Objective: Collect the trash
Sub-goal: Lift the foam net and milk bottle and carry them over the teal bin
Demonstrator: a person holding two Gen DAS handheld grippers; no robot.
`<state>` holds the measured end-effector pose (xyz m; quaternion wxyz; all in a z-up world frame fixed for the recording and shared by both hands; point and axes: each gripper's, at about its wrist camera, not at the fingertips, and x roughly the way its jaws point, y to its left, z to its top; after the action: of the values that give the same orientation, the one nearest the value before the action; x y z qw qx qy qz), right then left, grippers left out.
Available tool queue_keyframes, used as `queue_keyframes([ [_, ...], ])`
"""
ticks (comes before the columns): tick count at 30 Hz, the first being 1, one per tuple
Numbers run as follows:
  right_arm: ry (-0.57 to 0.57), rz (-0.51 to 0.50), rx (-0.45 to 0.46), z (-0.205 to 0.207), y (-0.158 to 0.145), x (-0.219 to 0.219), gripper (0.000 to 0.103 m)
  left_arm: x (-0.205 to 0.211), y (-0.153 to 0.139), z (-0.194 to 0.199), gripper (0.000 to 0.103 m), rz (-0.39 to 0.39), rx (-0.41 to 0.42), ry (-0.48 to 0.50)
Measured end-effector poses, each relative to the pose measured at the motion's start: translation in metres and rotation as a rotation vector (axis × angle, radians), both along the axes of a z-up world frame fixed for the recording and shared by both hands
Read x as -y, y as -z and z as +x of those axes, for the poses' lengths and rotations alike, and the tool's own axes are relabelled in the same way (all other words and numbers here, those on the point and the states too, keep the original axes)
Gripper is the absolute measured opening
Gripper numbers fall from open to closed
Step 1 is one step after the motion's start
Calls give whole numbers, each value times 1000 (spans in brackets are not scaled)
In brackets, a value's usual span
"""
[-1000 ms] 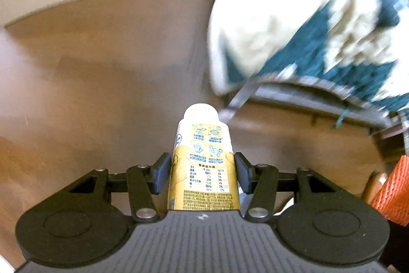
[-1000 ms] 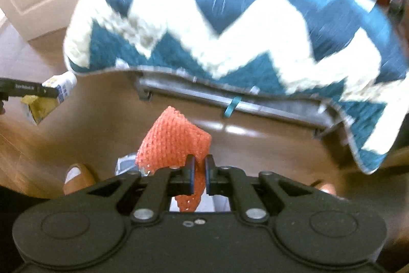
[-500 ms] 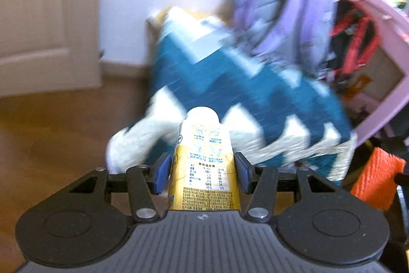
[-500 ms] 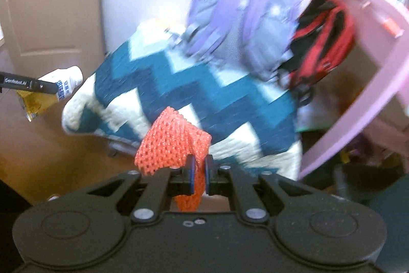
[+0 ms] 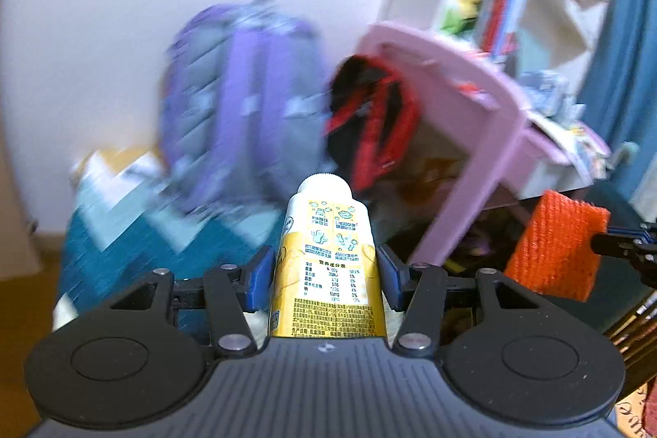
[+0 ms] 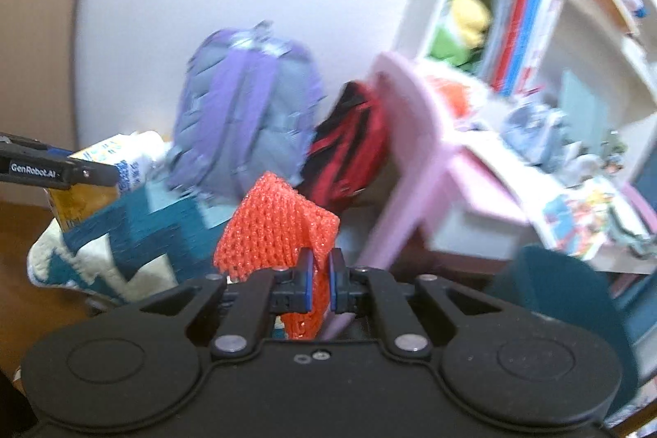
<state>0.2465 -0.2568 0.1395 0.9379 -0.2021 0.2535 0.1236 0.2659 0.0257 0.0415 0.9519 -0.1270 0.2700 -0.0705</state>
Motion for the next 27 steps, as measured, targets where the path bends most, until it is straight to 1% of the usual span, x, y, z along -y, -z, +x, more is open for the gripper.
queue_keyframes([
  [4,64,17,53,1,-32,44,6,59,-40,20,52,7,56,79],
  [7,113,22,80,3,-47,74,6,106,-66,31,52,20,82,144],
  [11,178,21,100,8,-59,112,6,163,-87,46,52,38,98,226],
  [14,232,17,107,12,-63,142,6,206,-103,54,52,66,119,285],
  [18,292,10,107,19,-62,181,6,256,-115,65,52,62,120,350],
  [23,362,10,62,22,-55,230,6,316,-125,76,52,67,127,423],
  [27,389,19,17,27,-43,253,6,362,-125,83,52,78,107,485],
])
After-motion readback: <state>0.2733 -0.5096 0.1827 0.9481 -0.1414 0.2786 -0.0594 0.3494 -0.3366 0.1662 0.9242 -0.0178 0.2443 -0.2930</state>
